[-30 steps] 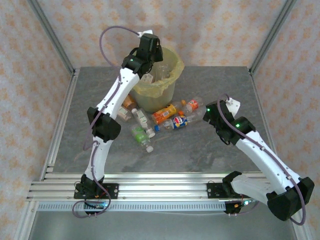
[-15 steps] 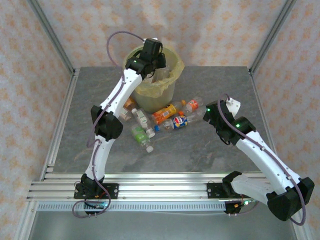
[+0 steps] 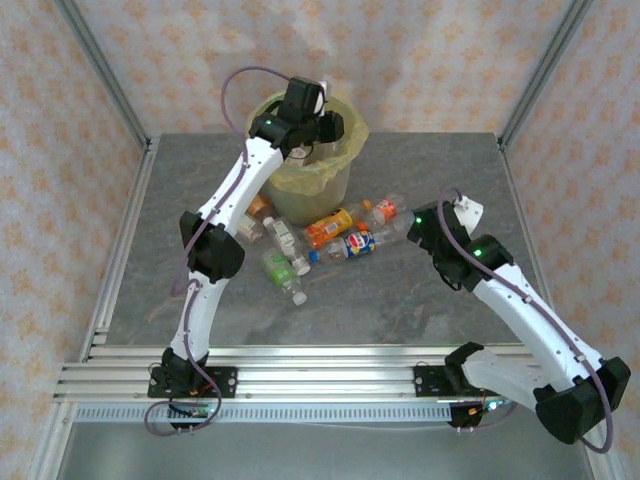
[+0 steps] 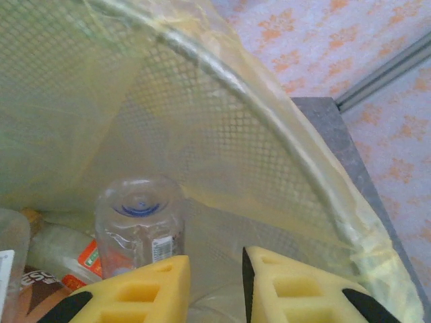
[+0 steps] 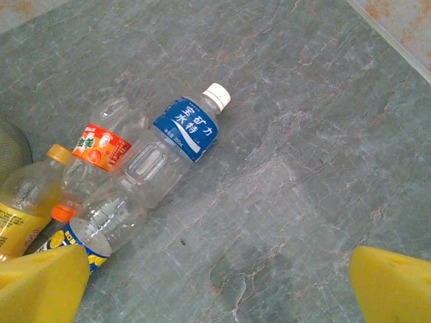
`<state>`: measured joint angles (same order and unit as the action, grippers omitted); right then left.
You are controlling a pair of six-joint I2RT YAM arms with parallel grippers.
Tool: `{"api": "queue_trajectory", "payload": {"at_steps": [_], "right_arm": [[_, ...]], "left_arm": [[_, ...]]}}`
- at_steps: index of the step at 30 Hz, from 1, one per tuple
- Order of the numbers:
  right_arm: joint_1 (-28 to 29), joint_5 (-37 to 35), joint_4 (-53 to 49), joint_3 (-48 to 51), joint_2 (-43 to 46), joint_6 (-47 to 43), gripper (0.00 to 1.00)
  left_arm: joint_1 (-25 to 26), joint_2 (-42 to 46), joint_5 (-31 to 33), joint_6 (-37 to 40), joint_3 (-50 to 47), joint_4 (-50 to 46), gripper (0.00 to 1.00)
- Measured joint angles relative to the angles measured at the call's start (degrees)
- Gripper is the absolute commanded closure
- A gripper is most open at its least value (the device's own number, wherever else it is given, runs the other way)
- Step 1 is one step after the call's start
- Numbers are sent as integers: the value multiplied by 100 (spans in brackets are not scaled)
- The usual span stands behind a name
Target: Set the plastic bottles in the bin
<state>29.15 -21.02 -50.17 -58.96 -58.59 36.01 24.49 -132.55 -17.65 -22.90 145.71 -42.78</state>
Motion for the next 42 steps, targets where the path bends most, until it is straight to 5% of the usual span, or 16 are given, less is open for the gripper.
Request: {"api": "queue_trajectory", "payload": {"at_steps": [8, 21, 30, 38, 42], "right_arm": [[0, 0, 0, 0, 0, 0, 1], [0, 4, 4, -11, -28, -17, 1], [0, 297, -98, 92, -153, -7, 1], [-2, 828, -260, 1104, 374, 299, 1], [-7, 973, -201, 1141, 455, 387, 1]], "left_arm": [[-2, 136, -417, 24, -203, -61, 80], [-57, 160, -525, -15, 170, -330, 35], [-166, 345, 98, 20, 970, -332, 29], [-177, 2218, 1012, 144, -662, -356, 18], [-177, 3842, 1823, 90, -2243, -192, 0]]}}
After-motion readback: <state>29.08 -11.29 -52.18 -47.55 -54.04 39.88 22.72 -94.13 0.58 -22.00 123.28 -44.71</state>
